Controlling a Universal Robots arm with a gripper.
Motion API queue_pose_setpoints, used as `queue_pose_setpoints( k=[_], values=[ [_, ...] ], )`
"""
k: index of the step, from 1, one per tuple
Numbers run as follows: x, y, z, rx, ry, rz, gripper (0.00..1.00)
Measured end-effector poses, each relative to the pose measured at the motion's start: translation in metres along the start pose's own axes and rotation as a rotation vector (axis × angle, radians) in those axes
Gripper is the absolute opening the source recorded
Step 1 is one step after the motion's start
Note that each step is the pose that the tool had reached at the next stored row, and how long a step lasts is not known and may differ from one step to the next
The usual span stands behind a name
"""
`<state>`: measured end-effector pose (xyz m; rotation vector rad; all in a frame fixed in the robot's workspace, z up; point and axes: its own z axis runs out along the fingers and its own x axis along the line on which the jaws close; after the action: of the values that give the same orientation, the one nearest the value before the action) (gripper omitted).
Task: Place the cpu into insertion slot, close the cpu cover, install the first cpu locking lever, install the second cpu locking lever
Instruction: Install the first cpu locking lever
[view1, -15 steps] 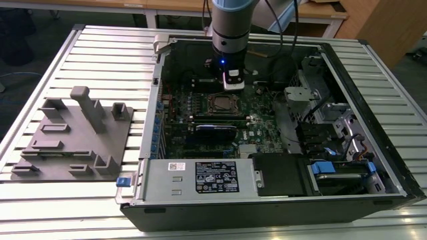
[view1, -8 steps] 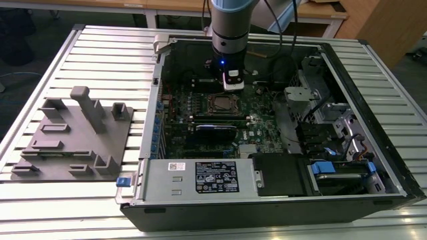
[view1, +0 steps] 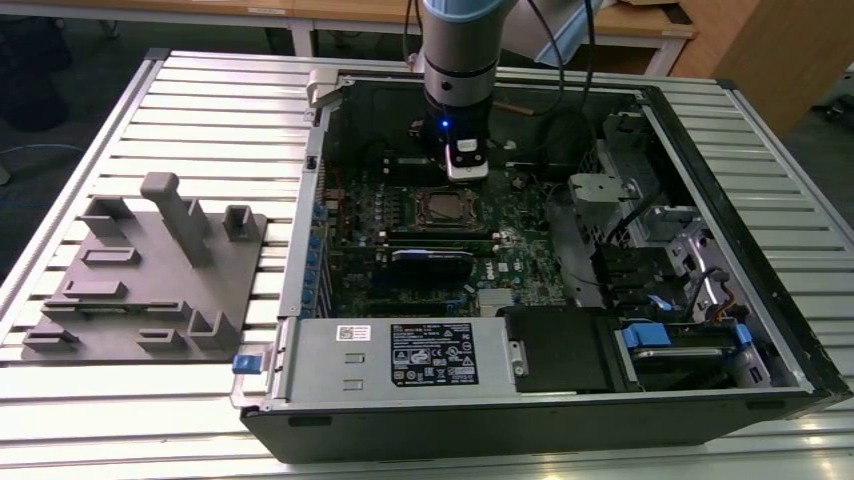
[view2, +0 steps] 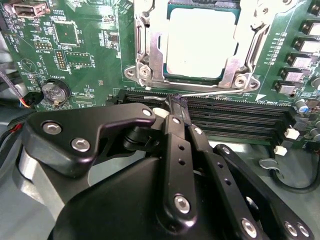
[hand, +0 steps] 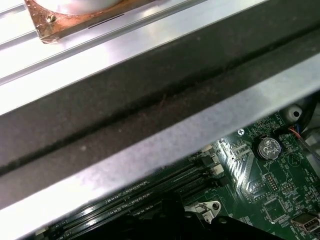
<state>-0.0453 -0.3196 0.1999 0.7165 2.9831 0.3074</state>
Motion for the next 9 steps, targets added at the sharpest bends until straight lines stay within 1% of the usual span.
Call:
queue_pose_setpoints(
  k=[2, 6, 9],
  values=[
    [0.0, 0.0001, 0.0, 0.0012, -0.0011, 0.0, 0.1],
    [0.0004, 0.0006, 0.0001, 0.0069, -0.0124, -0.003, 0.1],
    [0.001, 0.0012, 0.0002, 0.0069, -0.014, -0.003, 0.1]
  ],
)
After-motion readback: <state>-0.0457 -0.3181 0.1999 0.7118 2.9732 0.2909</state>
